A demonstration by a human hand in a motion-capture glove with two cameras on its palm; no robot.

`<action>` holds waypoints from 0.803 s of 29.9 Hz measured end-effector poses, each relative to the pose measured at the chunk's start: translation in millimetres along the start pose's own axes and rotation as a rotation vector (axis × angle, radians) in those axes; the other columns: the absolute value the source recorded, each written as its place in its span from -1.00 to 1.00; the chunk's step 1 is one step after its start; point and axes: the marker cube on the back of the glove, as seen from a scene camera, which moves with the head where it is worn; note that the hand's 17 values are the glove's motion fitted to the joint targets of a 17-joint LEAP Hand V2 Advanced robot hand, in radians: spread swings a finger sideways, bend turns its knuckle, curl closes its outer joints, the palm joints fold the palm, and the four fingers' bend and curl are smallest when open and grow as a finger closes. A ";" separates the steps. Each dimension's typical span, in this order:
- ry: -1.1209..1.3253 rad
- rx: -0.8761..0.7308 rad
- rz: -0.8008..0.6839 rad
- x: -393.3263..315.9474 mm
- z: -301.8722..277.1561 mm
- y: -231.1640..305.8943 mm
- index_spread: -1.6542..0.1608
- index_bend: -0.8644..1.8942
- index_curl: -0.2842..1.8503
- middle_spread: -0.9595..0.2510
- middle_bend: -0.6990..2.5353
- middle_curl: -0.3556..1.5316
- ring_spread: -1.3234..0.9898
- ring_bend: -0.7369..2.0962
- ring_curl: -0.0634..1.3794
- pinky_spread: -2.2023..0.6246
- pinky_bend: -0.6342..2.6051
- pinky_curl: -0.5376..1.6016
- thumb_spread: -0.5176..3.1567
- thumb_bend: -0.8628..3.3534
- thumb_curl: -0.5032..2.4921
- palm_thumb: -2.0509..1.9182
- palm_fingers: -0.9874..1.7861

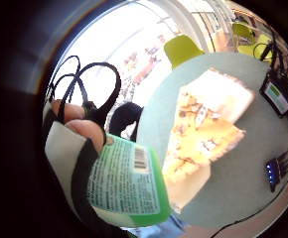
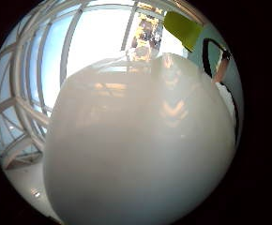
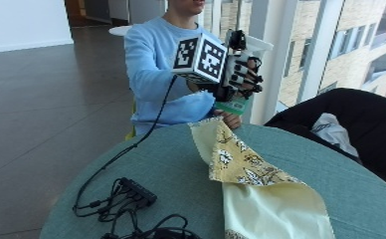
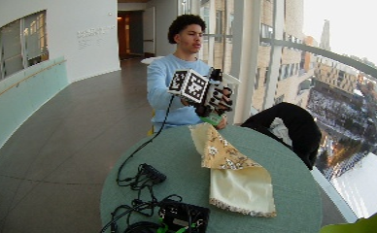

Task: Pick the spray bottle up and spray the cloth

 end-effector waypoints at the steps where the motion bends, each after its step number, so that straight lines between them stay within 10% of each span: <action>1: -0.027 -0.004 -0.024 -5.6 12.6 1.8 0.61 -0.24 -0.19 0.45 -0.37 -0.13 0.09 -0.12 -0.37 0.49 -0.37 -0.13 -0.40 -0.60 -0.18 0.50 0.62; 24: -0.286 -0.206 -0.224 7.1 250.8 44.9 0.61 -0.24 -0.18 0.42 -0.39 -0.13 0.07 -0.15 -0.38 0.48 -0.37 -0.13 -0.36 -0.61 -0.18 0.49 0.59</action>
